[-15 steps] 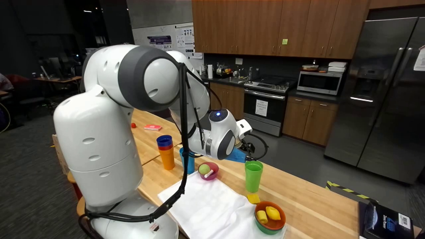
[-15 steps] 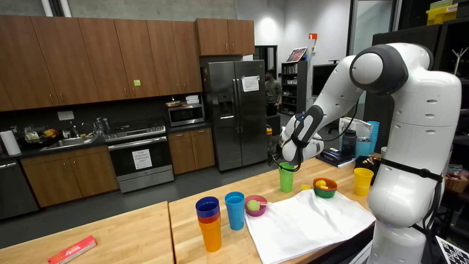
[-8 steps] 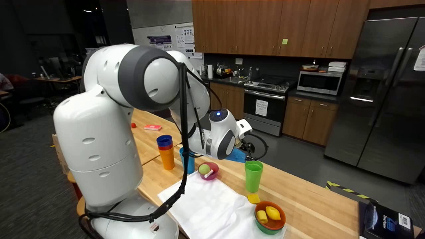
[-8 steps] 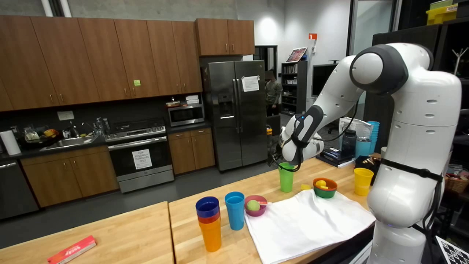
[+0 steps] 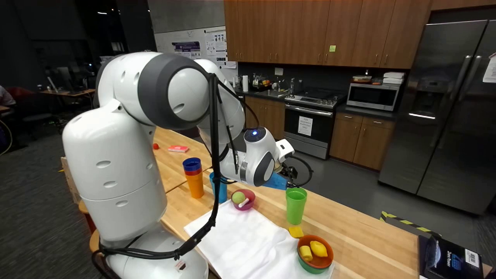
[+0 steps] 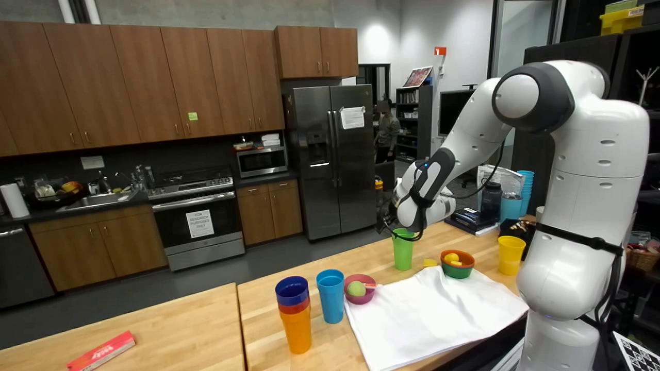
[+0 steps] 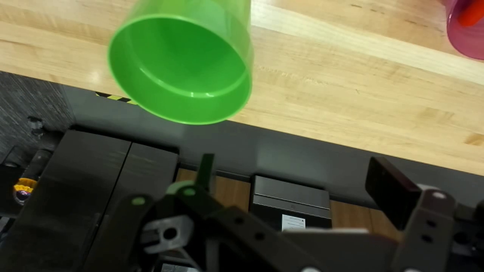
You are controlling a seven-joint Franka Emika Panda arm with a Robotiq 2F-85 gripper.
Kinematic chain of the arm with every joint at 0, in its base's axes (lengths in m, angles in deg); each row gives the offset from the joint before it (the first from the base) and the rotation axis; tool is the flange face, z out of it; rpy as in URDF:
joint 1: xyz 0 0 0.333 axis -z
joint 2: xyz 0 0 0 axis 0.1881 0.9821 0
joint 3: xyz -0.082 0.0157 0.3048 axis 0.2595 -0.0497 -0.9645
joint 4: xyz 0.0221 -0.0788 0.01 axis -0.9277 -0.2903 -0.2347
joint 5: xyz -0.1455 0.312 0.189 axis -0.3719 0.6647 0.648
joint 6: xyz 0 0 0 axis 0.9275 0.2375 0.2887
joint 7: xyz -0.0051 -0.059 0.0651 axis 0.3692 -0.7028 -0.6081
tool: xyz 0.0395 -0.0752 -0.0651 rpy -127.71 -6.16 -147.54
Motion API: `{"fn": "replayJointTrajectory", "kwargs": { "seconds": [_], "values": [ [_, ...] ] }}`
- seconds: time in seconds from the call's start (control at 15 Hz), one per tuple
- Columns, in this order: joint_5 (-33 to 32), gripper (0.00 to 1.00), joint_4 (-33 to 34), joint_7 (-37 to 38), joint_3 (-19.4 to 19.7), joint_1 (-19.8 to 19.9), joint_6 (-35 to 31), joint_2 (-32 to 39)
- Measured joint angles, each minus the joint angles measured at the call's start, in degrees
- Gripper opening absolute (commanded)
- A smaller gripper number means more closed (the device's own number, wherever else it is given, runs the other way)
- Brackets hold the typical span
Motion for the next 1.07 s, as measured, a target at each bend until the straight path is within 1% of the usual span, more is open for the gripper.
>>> {"fn": "replayJointTrajectory", "kwargs": {
  "seconds": [0.87,1.07],
  "values": [
    [0.0,1.00,0.0,0.0,0.0,0.0,0.0,0.0],
    [0.3,1.00,0.4,0.2,-0.8,-0.1,1.0,0.0]
  ]
}}
